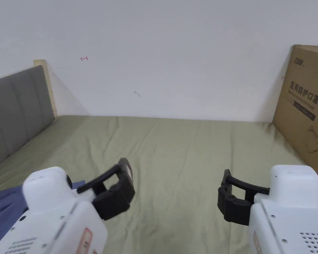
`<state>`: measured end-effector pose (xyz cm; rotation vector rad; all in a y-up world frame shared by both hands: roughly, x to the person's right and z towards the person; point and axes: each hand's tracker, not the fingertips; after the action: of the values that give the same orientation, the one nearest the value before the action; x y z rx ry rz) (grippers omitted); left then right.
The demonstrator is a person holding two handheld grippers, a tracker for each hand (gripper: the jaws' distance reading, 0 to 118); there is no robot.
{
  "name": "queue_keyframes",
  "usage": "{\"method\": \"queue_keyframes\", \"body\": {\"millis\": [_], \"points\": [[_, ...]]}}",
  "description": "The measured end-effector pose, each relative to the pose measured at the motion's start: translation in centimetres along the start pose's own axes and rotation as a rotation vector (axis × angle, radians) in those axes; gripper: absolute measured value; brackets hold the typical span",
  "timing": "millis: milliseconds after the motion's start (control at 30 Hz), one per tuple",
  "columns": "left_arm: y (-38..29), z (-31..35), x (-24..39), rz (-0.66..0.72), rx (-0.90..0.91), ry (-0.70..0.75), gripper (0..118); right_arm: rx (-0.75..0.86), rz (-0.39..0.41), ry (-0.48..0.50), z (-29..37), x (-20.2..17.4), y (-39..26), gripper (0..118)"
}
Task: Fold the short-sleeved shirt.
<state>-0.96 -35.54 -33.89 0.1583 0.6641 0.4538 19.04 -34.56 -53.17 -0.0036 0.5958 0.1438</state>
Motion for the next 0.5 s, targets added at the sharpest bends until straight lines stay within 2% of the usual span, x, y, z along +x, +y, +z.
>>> {"method": "queue_keyframes", "body": {"millis": [67,100,167,200,233,267,300,333,400,500], "points": [[0.3,-0.1,-1.6,0.220,0.015,-0.020,111,0.086,0.203,-0.019,0.4,-1.7,0.6,118],[0.1,-0.2,-2.6,0.336,0.016,-0.023,111,0.115,0.343,-0.003,0.5,-2.9,0.5,118],[-0.7,-0.4,-4.4,0.517,0.007,-0.044,111,0.155,0.656,0.026,0.8,-5.4,-0.3,118],[-1.3,-0.6,-5.0,0.606,-0.004,-0.043,111,0.169,0.840,0.051,0.9,-6.8,-1.4,118],[-2.0,-0.7,-5.6,0.661,-0.023,-0.040,111,0.193,0.994,0.027,0.9,-8.2,-2.7,118],[-2.6,-0.8,-6.0,0.701,-0.030,-0.050,111,0.200,1.077,0.030,0.9,-9.0,-3.8,118],[-3.1,-0.9,-6.3,0.740,-0.048,-0.044,111,0.203,1.119,0.053,0.9,-9.6,-4.6,118],[-3.5,-1.1,-6.4,0.738,-0.073,-0.045,111,0.177,1.075,0.104,0.9,-9.9,-4.8,118],[-3.6,-1.4,-6.4,0.730,-0.089,-0.033,111,0.077,0.914,0.181,0.9,-9.6,-4.0,118],[-1.5,-1.8,-4.3,0.472,-0.070,0.007,111,0.024,0.581,0.190,0.3,-7.6,-1.6,118]]}}
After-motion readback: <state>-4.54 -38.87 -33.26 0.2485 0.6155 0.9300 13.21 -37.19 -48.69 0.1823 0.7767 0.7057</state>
